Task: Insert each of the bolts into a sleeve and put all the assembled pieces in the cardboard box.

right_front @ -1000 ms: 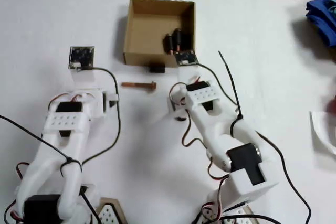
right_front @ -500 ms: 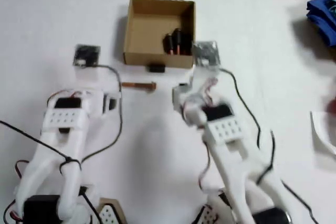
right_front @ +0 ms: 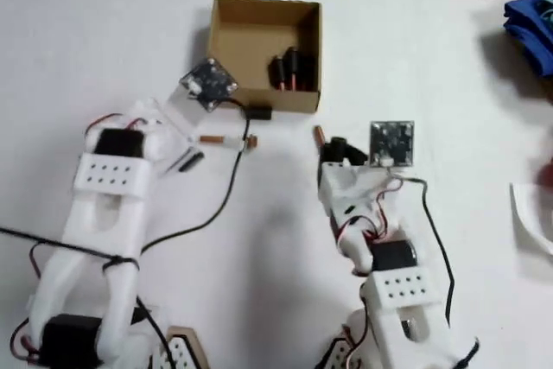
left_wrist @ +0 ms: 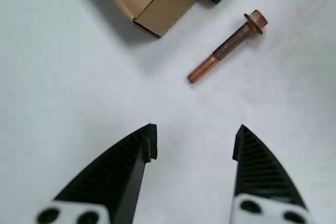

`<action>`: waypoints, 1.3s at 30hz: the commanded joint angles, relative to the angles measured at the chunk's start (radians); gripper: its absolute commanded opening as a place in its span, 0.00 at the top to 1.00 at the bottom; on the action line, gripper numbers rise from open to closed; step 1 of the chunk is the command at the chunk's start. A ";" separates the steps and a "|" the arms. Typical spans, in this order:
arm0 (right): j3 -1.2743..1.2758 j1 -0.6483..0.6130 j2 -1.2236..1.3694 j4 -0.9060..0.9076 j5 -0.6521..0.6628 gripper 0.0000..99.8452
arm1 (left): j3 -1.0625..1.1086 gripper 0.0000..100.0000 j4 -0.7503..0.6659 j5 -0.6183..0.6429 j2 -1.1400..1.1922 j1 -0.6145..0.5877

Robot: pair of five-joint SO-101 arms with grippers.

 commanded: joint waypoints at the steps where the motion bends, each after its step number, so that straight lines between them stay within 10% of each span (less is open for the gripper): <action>1: 0.017 0.036 -0.088 -0.027 0.008 0.98 | -0.081 0.75 0.003 -0.026 0.118 0.077; 19: 0.138 0.041 -0.193 -0.027 -0.089 0.98 | -1.248 0.82 0.764 -0.213 1.007 0.219; 39: 0.138 0.036 -0.185 -0.027 -0.097 0.98 | -1.659 0.82 0.790 -0.308 1.405 0.180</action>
